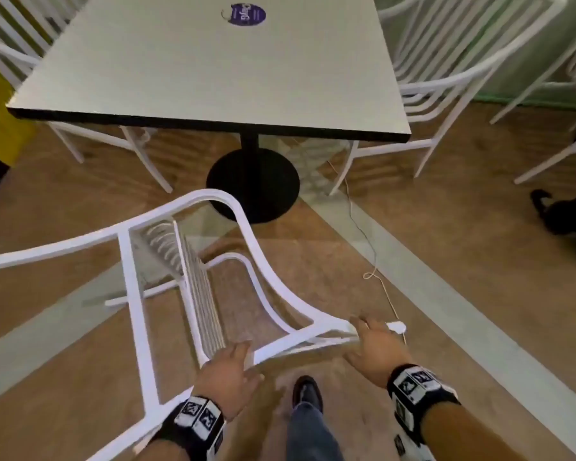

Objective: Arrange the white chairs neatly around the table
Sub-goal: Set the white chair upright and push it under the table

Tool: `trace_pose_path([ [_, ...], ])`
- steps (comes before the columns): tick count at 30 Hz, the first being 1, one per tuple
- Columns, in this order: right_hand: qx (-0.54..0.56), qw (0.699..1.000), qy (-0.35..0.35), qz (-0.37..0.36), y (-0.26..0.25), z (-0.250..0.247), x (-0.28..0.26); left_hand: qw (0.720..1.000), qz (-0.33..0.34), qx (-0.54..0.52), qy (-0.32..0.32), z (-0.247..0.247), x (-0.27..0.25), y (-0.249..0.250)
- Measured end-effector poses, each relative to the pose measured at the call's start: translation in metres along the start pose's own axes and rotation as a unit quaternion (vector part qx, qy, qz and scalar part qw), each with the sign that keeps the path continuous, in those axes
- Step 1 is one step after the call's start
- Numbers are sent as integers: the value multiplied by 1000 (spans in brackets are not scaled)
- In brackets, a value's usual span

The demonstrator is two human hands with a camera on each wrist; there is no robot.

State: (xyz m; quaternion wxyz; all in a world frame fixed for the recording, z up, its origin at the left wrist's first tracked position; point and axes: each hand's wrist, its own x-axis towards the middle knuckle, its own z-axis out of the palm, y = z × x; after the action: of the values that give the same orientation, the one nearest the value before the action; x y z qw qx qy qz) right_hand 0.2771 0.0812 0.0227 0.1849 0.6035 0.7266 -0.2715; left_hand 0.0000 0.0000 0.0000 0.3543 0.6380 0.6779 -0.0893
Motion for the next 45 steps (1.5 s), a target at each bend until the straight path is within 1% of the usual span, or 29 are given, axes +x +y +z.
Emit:
trace_pose_path([
  [2,1,1000,3,-7,11,7,28,1000,-3,-10,4,9,32,12],
  [3,-13,1000,-3,-16,15,11,42,1000,-5,-4,-4,12,46,19],
  [6,-11,998,-54,-28,22,23,78,999,-17,-10,-39,25,82,40],
  [9,-18,993,-108,-37,24,34,104,997,-25,19,-71,40,111,49],
  [13,-39,987,-148,-40,26,40,121,992,-38,52,-106,48,130,54],
  [17,-26,986,-163,-39,21,31,117,990,-62,63,-107,43,124,56],
  [20,-40,987,-147,-53,12,19,99,992,-58,71,-82,34,108,56],
  [24,-78,988,-115,-68,-4,-5,64,994,-55,71,-69,12,78,56],
  [28,-112,987,-74,-86,-29,-37,18,996,-41,73,-42,-10,39,53],
  [35,-174,977,-10,-120,-88,-94,-73,999,-26,26,29,-34,-34,41],
  [39,-196,973,0,-123,-128,-106,-118,998,-7,-3,67,-45,-68,21],
  [41,-196,972,0,-129,-151,-106,-139,997,0,-3,81,-49,-83,7],
  [45,-206,971,-7,-123,-192,-99,-172,993,15,-41,111,-50,-109,-22],
])
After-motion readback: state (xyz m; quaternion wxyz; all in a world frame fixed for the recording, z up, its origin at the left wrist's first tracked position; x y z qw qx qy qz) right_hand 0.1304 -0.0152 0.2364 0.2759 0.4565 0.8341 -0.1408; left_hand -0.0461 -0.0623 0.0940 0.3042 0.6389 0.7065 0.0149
